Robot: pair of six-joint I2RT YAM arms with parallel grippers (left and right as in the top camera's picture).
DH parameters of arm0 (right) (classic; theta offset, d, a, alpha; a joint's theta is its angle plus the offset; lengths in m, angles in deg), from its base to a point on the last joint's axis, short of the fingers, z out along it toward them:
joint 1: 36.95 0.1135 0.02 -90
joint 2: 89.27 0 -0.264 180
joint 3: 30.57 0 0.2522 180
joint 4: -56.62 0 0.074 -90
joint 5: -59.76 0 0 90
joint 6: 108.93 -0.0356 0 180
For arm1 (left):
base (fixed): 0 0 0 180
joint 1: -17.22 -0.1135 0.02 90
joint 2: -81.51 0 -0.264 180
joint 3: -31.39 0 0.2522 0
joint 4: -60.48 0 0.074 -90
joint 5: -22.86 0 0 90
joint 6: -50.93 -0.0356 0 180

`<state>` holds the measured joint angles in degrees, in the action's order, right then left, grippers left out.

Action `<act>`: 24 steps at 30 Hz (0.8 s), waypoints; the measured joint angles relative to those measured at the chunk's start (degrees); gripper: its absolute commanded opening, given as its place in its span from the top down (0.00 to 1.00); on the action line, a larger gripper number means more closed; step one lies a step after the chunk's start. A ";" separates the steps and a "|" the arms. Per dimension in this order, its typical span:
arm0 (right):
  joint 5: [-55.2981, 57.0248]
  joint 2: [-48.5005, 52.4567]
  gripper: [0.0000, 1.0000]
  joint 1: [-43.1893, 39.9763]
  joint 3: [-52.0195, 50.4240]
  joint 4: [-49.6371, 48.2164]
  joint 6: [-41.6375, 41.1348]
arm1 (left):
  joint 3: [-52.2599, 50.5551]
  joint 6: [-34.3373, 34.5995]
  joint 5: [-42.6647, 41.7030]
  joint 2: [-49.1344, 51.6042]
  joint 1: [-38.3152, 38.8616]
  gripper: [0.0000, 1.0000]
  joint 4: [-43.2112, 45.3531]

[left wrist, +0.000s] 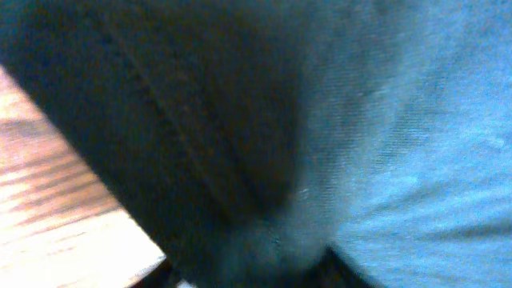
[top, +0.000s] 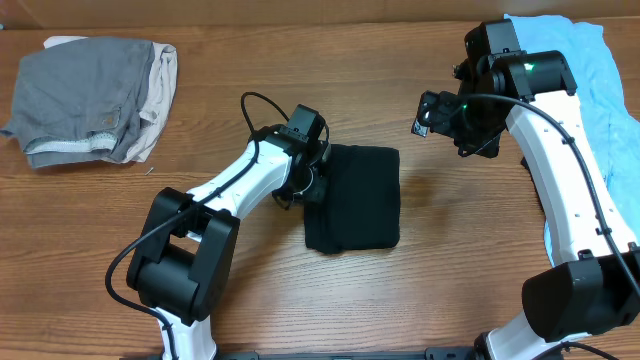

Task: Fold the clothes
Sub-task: 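Grasp the folded black bundle with the left gripper, then carry the bundle left and place it on the grey pants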

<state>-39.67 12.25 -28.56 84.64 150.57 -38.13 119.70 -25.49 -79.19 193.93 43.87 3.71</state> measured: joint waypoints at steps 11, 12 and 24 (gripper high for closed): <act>0.52 0.00 0.06 0.00 0.00 0.00 0.00 | 0.00 -0.20 0.79 0.00 -0.02 0.96 1.86; 0.72 0.00 0.06 0.00 0.00 0.02 -0.02 | 0.00 -0.20 0.76 0.00 -0.07 0.96 1.77; 1.53 0.00 0.05 0.00 0.00 0.02 -0.04 | 11.54 -0.24 1.22 0.00 -3.96 0.96 -11.98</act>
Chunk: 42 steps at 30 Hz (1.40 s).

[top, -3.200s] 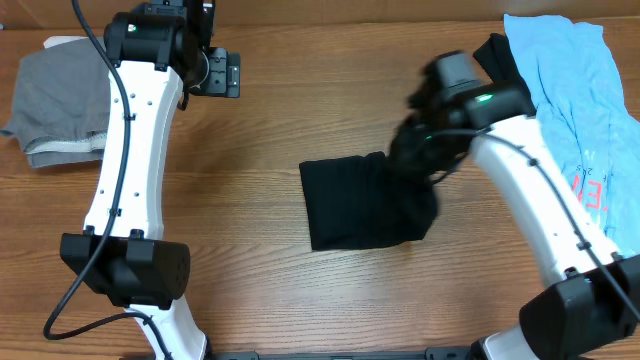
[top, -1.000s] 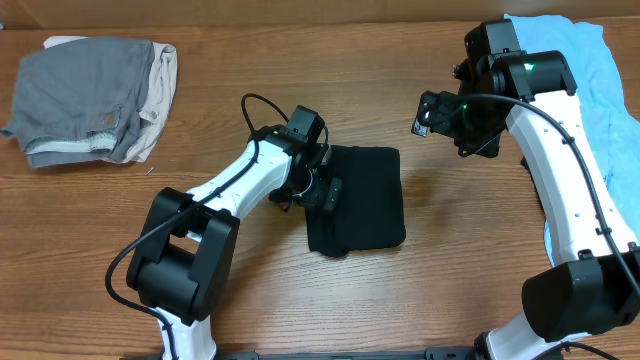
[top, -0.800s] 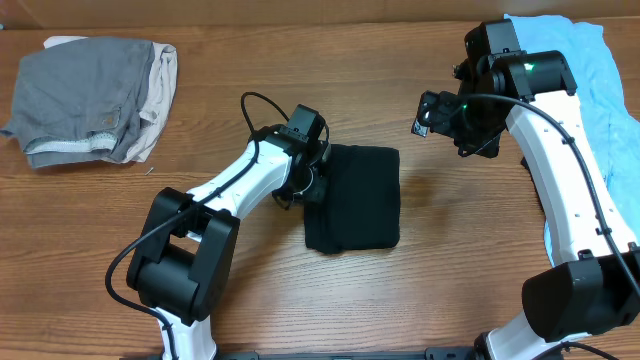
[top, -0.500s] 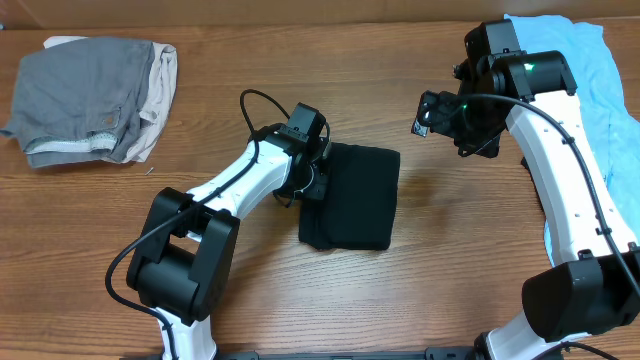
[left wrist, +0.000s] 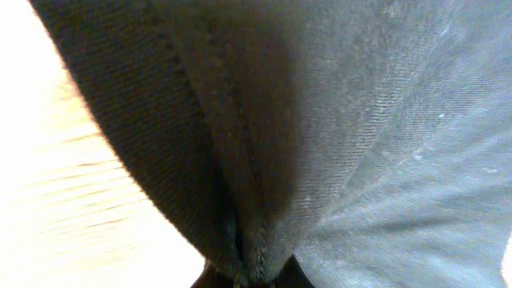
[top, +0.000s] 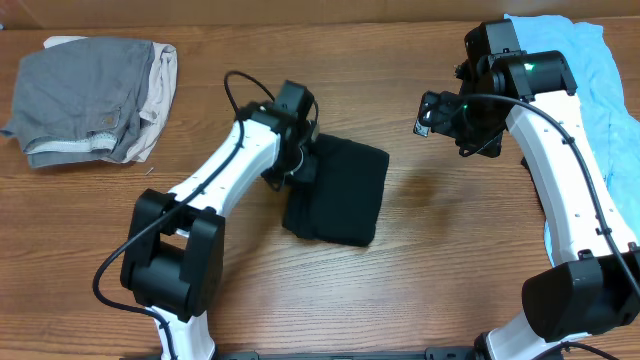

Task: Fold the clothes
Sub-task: 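Carry the bundle left and place it on the grey pants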

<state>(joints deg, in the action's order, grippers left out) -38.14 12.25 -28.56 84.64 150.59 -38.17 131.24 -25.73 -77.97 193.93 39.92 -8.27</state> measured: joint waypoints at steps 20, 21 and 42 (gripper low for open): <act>0.68 0.00 0.05 0.00 0.00 0.00 0.02 | 20.22 5.46 -2.99 0.00 -13.03 0.96 -0.48; 0.68 0.00 0.05 0.00 0.00 -0.02 0.04 | 20.48 6.56 -3.93 0.00 -14.88 0.96 1.07; 0.68 0.00 0.05 0.00 0.00 0.02 0.00 | 20.96 29.66 -12.35 0.00 -44.50 0.96 25.83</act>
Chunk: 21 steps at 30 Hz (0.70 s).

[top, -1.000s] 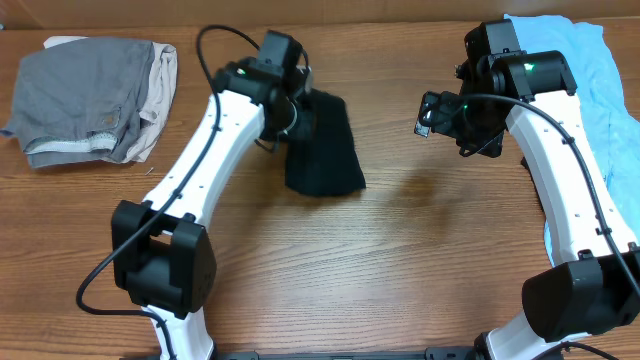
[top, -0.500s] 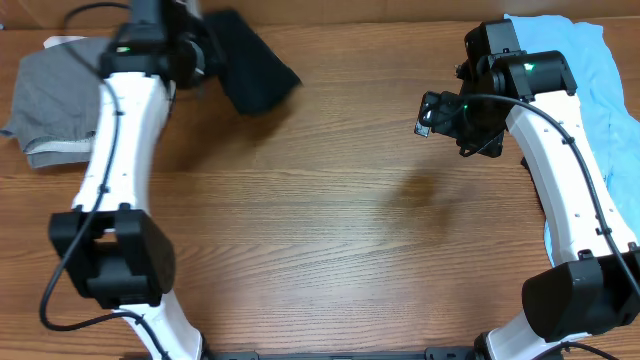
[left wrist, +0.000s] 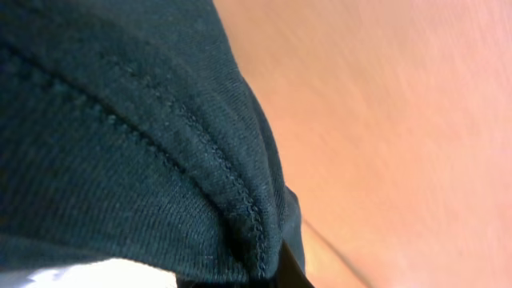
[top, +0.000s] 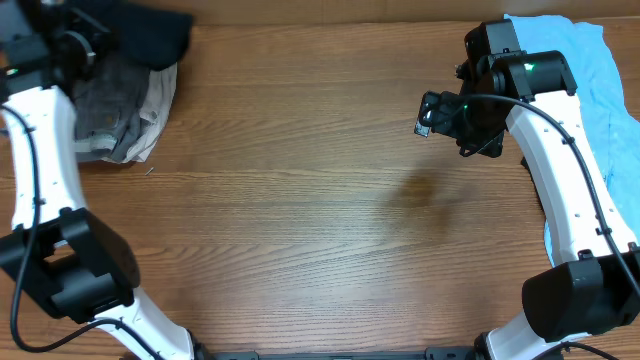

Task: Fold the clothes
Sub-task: 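Carry the bundle left and place it on the grey pants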

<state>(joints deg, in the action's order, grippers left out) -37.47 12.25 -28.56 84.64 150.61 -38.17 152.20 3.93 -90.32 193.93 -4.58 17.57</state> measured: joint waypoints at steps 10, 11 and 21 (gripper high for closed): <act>-0.09 0.00 0.05 0.00 0.00 -0.09 -0.24 | 0.00 2.08 7.76 0.46 -4.81 0.96 4.81; -0.09 0.00 0.05 0.00 0.00 -0.07 -0.28 | 0.04 2.10 8.02 0.76 -4.81 0.96 5.49; -0.33 0.00 0.05 0.00 -0.02 -0.13 -1.38 | 0.15 3.87 8.83 8.28 -4.83 0.90 10.49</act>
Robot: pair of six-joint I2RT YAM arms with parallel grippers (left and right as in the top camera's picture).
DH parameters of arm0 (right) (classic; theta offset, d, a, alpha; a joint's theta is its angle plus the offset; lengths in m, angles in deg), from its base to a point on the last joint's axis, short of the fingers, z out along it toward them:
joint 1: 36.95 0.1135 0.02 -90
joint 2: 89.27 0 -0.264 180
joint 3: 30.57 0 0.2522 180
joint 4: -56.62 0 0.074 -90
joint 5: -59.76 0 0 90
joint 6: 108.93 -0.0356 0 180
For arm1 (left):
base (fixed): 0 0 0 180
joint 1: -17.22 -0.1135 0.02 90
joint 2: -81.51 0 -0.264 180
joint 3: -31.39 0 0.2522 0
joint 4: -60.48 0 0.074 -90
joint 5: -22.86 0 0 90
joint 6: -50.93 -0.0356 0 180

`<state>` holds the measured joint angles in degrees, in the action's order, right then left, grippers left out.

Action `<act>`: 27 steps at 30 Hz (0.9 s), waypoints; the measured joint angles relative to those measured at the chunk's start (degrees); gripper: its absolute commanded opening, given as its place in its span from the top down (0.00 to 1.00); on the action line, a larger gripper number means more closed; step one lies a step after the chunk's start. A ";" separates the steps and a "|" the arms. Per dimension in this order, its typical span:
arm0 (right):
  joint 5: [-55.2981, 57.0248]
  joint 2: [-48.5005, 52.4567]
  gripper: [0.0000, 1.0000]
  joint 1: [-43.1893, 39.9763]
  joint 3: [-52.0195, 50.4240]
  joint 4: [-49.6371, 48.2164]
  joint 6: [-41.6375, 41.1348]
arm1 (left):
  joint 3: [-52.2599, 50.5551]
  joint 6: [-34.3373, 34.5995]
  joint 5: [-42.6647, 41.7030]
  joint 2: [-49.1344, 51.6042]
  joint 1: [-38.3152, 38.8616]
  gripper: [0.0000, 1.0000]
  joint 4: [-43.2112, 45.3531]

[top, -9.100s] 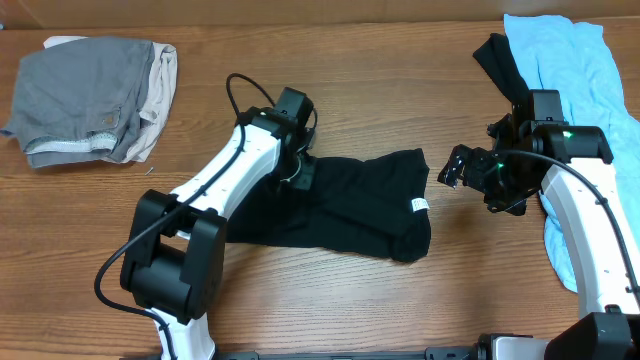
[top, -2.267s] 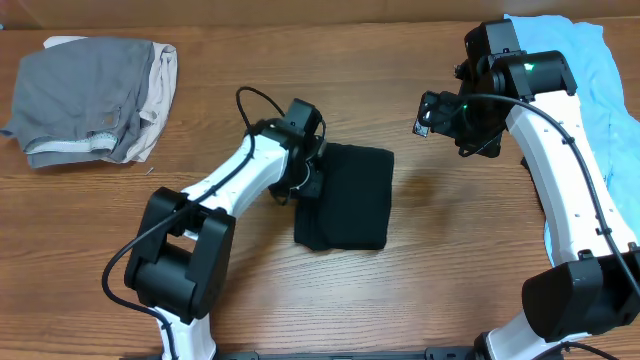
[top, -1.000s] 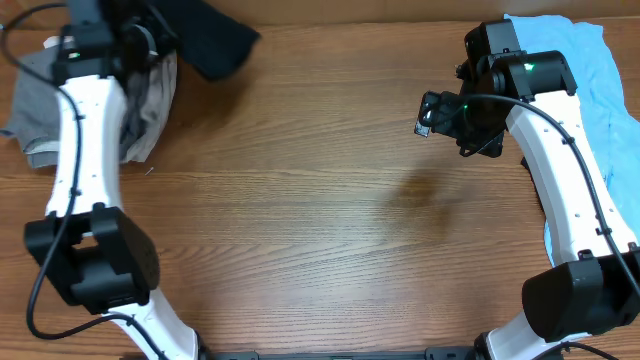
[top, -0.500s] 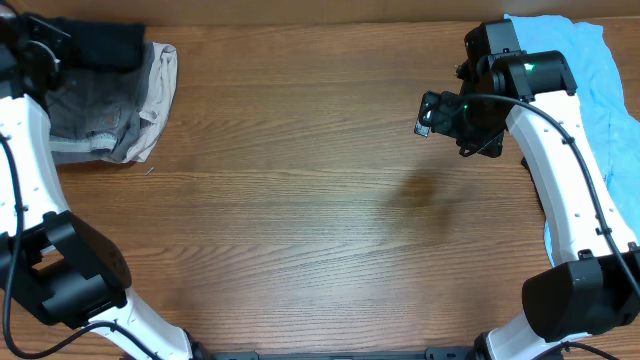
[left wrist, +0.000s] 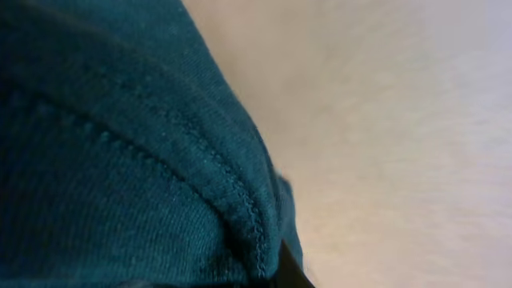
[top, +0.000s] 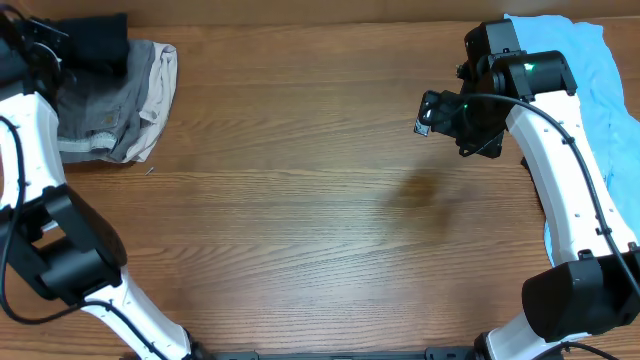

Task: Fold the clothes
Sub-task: 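Carry the bundle left and place it on the grey pants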

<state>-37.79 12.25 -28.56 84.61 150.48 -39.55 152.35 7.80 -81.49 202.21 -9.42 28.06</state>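
Observation:
The folded black garment [top: 97, 41] is at the table's far left corner, over the back of a pile of folded clothes [top: 100, 100]. My left gripper [top: 52, 48] is shut on the garment's edge. In the left wrist view its dark stitched hem [left wrist: 240, 216] fills the left side, pinched at the bottom where my left gripper [left wrist: 276, 276] shows as a dark tip. My right gripper [top: 430, 112] hangs above the table at the right, holding nothing; its jaws are too small to read.
The pile at the far left holds a grey garment [top: 95, 105] with a beige piece [top: 162, 75] along its right side. A light blue cloth [top: 600, 90] lies along the right edge, under the right arm. Bare wooden table [top: 300, 200] lies between.
The black garment and my left gripper have shifted a little further left, and the garment now covers less of the pile's right side. The right arm has not moved.
My left gripper first held the left edge of the folded black garment in the middle of the table. Then the garment was shifted left and turned. Later it was at the far left corner over the folded pile, where it still is, gripper shut on it.

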 measured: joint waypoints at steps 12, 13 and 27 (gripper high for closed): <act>0.00 0.00 0.04 0.00 0.02 -1.53 -0.20 | 0.31 -12.28 2.75 1.25 -3.69 0.07 -27.23; -0.02 0.00 0.04 -0.02 0.02 -1.49 -0.17 | 0.31 -12.87 2.71 1.25 -3.98 0.07 -27.52; -2.14 0.00 0.04 0.00 0.02 -1.40 -0.35 | 2.25 -34.51 -6.69 -6.86 -11.32 0.05 -41.99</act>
<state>-39.94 12.25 -28.56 84.64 149.08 -39.90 154.60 -26.71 -88.18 195.35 -20.74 -13.93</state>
